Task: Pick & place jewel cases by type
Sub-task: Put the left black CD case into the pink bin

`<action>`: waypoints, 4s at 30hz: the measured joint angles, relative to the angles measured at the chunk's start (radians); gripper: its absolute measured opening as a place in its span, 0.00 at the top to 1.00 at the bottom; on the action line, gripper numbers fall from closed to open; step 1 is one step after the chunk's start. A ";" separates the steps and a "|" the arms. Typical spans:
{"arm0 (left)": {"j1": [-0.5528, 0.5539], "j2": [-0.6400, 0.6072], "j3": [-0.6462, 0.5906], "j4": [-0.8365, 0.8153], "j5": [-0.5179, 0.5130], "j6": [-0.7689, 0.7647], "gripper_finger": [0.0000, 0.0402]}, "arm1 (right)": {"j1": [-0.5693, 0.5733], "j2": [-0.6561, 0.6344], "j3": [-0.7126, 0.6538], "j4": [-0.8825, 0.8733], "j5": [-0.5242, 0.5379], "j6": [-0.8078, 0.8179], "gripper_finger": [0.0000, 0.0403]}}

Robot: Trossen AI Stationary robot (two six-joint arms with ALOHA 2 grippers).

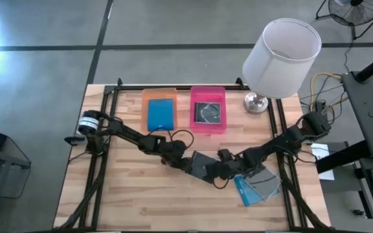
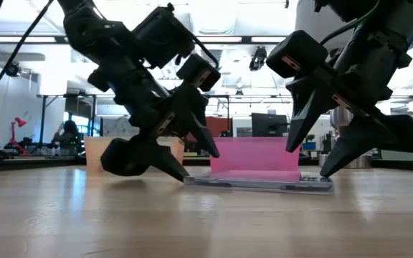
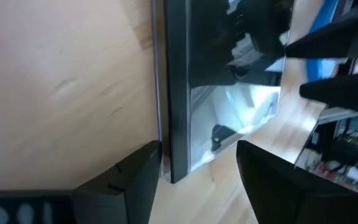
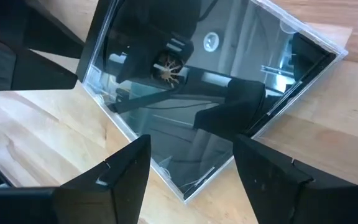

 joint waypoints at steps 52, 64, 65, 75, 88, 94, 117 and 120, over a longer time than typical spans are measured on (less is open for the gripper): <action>-0.146 -0.047 0.080 0.542 0.009 -0.006 0.50 | 0.042 0.059 -0.021 0.130 -0.111 -0.196 0.44; -0.148 -0.018 0.165 0.526 -0.010 0.088 0.50 | 0.080 0.063 -0.031 0.177 -0.064 -0.216 0.44; -0.148 -0.018 0.162 0.526 -0.014 0.092 0.50 | 0.086 0.063 -0.031 0.176 -0.065 -0.210 0.44; -0.146 -0.018 0.162 0.527 -0.044 0.168 0.50 | 0.167 0.058 -0.033 0.162 0.034 -0.112 0.44; -0.135 -0.002 0.161 0.489 -0.113 0.225 0.50 | 0.334 -0.070 0.000 -0.043 0.351 0.050 0.44; -0.135 -0.016 0.172 0.224 -0.080 0.277 0.50 | 0.337 -0.049 0.002 -0.161 0.226 0.161 0.44; -0.065 0.145 0.226 -0.019 0.142 0.322 0.50 | 0.372 0.080 0.050 -0.134 0.150 0.320 0.44; -0.065 0.182 0.276 -0.035 0.175 0.317 0.50 | 0.372 0.091 0.050 -0.129 0.150 0.334 0.44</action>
